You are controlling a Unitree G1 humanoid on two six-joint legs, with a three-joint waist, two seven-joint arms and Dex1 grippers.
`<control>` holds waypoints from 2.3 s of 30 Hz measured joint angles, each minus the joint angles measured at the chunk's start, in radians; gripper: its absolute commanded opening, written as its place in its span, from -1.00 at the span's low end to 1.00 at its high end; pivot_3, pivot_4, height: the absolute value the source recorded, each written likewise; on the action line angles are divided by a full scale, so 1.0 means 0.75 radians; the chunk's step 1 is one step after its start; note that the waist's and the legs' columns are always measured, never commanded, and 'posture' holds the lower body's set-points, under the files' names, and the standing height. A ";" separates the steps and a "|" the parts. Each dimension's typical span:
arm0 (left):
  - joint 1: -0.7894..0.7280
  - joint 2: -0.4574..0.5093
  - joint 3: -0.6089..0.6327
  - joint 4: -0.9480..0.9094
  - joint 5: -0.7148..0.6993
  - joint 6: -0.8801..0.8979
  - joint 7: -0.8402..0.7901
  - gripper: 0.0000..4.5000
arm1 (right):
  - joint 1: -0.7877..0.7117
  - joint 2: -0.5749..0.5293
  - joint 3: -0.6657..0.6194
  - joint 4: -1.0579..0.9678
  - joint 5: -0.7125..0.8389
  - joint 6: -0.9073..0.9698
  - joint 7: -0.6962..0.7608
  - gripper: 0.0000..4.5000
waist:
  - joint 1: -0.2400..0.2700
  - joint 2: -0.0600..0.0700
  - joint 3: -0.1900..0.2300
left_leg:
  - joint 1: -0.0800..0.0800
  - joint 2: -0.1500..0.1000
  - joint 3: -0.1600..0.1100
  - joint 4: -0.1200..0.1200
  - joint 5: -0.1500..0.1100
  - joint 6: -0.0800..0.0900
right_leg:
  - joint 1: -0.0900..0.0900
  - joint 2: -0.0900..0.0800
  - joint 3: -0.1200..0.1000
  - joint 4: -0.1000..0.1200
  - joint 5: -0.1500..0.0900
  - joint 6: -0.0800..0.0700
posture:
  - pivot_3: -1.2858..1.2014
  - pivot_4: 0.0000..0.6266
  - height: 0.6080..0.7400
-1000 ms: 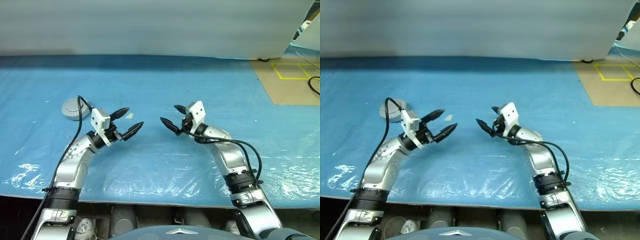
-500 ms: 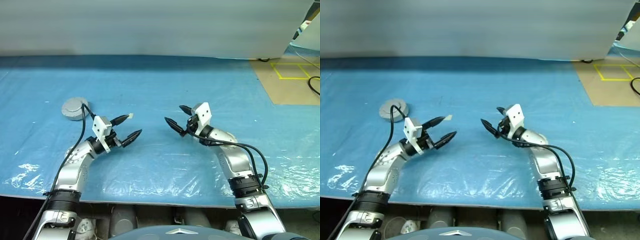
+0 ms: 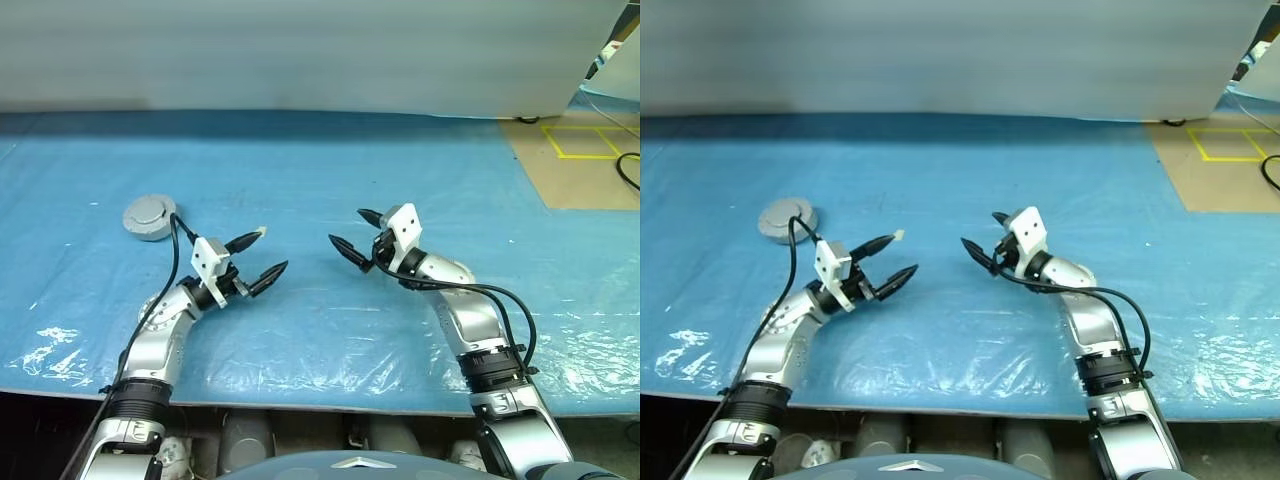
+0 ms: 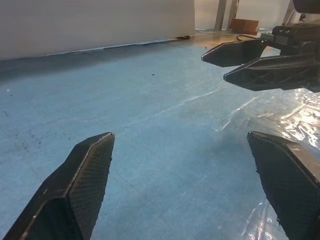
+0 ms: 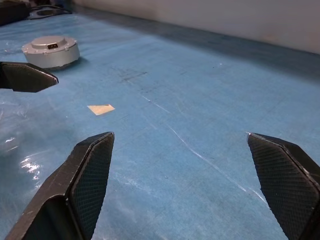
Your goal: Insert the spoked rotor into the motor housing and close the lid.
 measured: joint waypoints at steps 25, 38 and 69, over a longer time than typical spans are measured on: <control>-0.036 -0.016 -0.051 -0.087 0.005 0.074 0.075 1.00 | -0.034 -0.012 0.034 0.021 -0.031 -0.038 0.045 0.99 | 0.000 0.000 0.000 | 0.000 0.000 0.000 0.000 0.000 0.000 | 0.000 0.000 0.000 0.000 0.000 0.000 | 0.03 -0.52 1.00; -0.034 -0.017 -0.061 -0.124 0.024 0.100 0.105 1.00 | -0.032 -0.013 0.045 0.021 -0.049 -0.048 0.047 0.99 | 0.000 0.000 0.000 | 0.000 0.000 0.000 0.000 0.000 0.000 | 0.000 0.000 0.000 0.000 0.000 0.000 | 0.03 -0.52 1.00; -0.032 -0.024 -0.061 -0.130 0.027 0.108 0.113 1.00 | -0.032 -0.013 0.055 0.024 -0.056 -0.059 0.053 0.99 | 0.000 0.000 0.000 | 0.000 0.000 0.000 0.000 0.000 0.000 | 0.000 0.000 0.000 0.000 0.000 0.000 | 0.03 -0.52 1.00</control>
